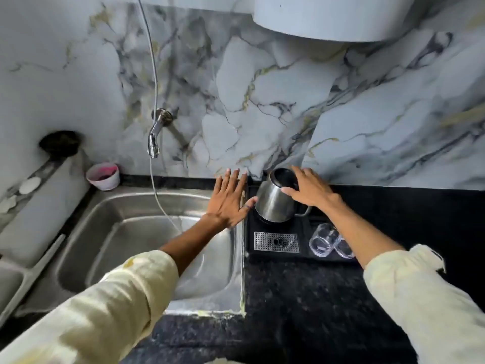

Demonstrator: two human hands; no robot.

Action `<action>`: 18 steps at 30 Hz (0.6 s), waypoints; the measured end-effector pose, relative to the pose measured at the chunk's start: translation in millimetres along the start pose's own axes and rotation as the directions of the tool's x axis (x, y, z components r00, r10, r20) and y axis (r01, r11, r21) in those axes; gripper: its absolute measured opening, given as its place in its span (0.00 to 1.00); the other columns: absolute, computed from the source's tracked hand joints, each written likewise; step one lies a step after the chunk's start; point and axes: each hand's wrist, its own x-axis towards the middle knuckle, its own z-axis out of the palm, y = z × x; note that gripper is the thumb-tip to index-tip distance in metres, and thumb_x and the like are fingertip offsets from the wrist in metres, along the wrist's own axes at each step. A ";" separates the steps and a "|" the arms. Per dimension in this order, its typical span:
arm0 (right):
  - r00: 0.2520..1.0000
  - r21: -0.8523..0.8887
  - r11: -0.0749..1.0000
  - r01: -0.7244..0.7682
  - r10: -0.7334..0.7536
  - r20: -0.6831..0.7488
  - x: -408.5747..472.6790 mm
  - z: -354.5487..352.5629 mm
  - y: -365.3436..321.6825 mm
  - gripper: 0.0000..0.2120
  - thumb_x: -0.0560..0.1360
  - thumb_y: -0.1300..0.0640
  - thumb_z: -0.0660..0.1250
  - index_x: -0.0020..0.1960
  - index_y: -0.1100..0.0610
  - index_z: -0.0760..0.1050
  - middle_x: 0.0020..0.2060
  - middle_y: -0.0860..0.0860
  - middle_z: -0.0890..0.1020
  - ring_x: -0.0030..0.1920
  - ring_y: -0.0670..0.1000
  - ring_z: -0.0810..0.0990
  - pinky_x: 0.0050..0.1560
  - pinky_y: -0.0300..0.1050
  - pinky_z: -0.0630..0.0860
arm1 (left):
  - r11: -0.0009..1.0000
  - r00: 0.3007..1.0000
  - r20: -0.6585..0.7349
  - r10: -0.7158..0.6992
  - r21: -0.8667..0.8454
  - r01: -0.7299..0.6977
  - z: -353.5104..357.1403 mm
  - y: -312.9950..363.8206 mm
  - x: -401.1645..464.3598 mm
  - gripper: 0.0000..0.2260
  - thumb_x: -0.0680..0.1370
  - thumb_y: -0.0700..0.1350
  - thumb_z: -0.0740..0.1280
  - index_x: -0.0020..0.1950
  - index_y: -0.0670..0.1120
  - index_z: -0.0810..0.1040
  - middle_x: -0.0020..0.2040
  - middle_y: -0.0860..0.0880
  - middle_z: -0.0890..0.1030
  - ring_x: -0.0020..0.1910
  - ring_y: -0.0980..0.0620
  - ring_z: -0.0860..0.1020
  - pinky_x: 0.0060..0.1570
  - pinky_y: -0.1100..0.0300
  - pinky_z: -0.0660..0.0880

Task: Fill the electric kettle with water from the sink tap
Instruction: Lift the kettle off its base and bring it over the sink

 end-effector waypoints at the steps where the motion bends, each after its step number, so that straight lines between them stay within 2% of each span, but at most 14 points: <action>1: 0.998 0.057 0.998 -0.021 0.018 0.054 -0.1 3.2 7.5 0.41 0.77 0.36 0.67 0.80 0.57 0.58 0.76 0.63 0.70 0.75 0.64 0.69 0.72 0.59 0.70 | 1.000 1.000 0.017 -0.003 0.007 0.003 4.8 2.6 -0.7 0.38 0.84 0.67 0.49 0.87 0.48 0.43 0.88 0.43 0.43 0.86 0.42 0.38 0.84 0.44 0.37; 3: 0.988 0.216 0.975 -0.058 0.025 0.151 0.5 5.6 24.4 0.39 0.75 0.40 0.74 0.78 0.57 0.63 0.72 0.60 0.75 0.71 0.62 0.74 0.65 0.54 0.74 | 0.999 0.999 0.043 -0.029 -0.014 0.030 12.8 4.8 -2.8 0.37 0.84 0.67 0.49 0.87 0.48 0.43 0.88 0.43 0.44 0.86 0.43 0.38 0.84 0.45 0.37; 5: 0.982 0.396 0.911 -0.114 0.043 0.185 3.5 12.3 39.5 0.37 0.73 0.47 0.78 0.76 0.57 0.68 0.67 0.58 0.80 0.64 0.60 0.80 0.62 0.53 0.78 | 0.999 0.998 0.051 -0.040 -0.029 0.041 23.6 4.7 -8.2 0.37 0.84 0.67 0.49 0.87 0.48 0.42 0.88 0.44 0.43 0.86 0.44 0.37 0.84 0.45 0.37; 6: 0.983 0.483 0.865 -0.136 0.058 0.173 5.8 15.9 42.6 0.35 0.72 0.51 0.79 0.74 0.57 0.70 0.60 0.57 0.83 0.55 0.58 0.83 0.59 0.54 0.80 | 0.998 0.997 0.065 -0.046 -0.033 0.048 27.4 4.4 -11.9 0.37 0.84 0.67 0.49 0.87 0.49 0.42 0.87 0.44 0.43 0.85 0.45 0.37 0.84 0.45 0.38; 8: 0.987 0.612 0.776 -0.154 0.088 0.138 10.9 20.7 43.4 0.29 0.71 0.57 0.81 0.69 0.58 0.76 0.46 0.52 0.85 0.39 0.51 0.81 0.48 0.51 0.81 | 0.997 0.994 0.098 -0.050 -0.059 0.056 33.7 0.4 -20.5 0.37 0.85 0.66 0.50 0.87 0.49 0.42 0.87 0.44 0.43 0.85 0.44 0.37 0.85 0.44 0.39; 9: 0.988 0.646 0.748 -0.153 0.098 0.120 14.6 23.7 41.7 0.27 0.70 0.59 0.81 0.67 0.57 0.78 0.44 0.50 0.84 0.38 0.49 0.80 0.46 0.51 0.80 | 0.995 0.993 0.108 -0.054 -0.083 0.063 36.8 -1.5 -25.3 0.37 0.85 0.66 0.51 0.87 0.48 0.42 0.87 0.43 0.44 0.86 0.44 0.38 0.85 0.44 0.40; 12: 0.994 0.684 0.722 -0.105 0.099 0.048 24.7 28.8 26.0 0.22 0.69 0.59 0.82 0.61 0.52 0.82 0.51 0.51 0.87 0.49 0.51 0.83 0.55 0.48 0.80 | 0.983 0.988 0.131 -0.084 -0.152 0.104 42.1 -8.8 -40.9 0.39 0.84 0.64 0.56 0.87 0.47 0.44 0.88 0.42 0.48 0.86 0.42 0.42 0.84 0.45 0.44; 15: 0.999 0.695 0.719 -0.028 0.049 -0.010 27.2 29.6 9.0 0.19 0.68 0.58 0.82 0.55 0.43 0.83 0.47 0.44 0.87 0.50 0.47 0.84 0.50 0.41 0.77 | 0.939 0.972 0.179 -0.149 -0.283 0.196 45.0 -16.2 -51.8 0.41 0.82 0.58 0.66 0.86 0.44 0.48 0.86 0.42 0.54 0.86 0.40 0.50 0.83 0.46 0.53; 17: 0.999 0.720 0.694 0.006 0.022 -0.030 21.7 30.3 -3.2 0.19 0.67 0.57 0.82 0.49 0.36 0.82 0.44 0.34 0.85 0.50 0.38 0.83 0.51 0.37 0.76 | 0.833 0.942 0.256 -0.215 -0.456 0.314 47.3 -21.0 -58.2 0.45 0.79 0.55 0.73 0.86 0.45 0.48 0.86 0.43 0.55 0.85 0.41 0.54 0.82 0.48 0.57; 18: 0.999 0.740 0.672 0.020 0.005 -0.032 17.5 30.5 -8.8 0.20 0.67 0.57 0.83 0.48 0.34 0.82 0.44 0.33 0.86 0.50 0.35 0.82 0.54 0.38 0.77 | 0.729 0.915 0.315 -0.251 -0.560 0.393 47.8 -22.8 -60.6 0.49 0.77 0.55 0.76 0.87 0.47 0.47 0.86 0.43 0.55 0.85 0.42 0.55 0.82 0.48 0.58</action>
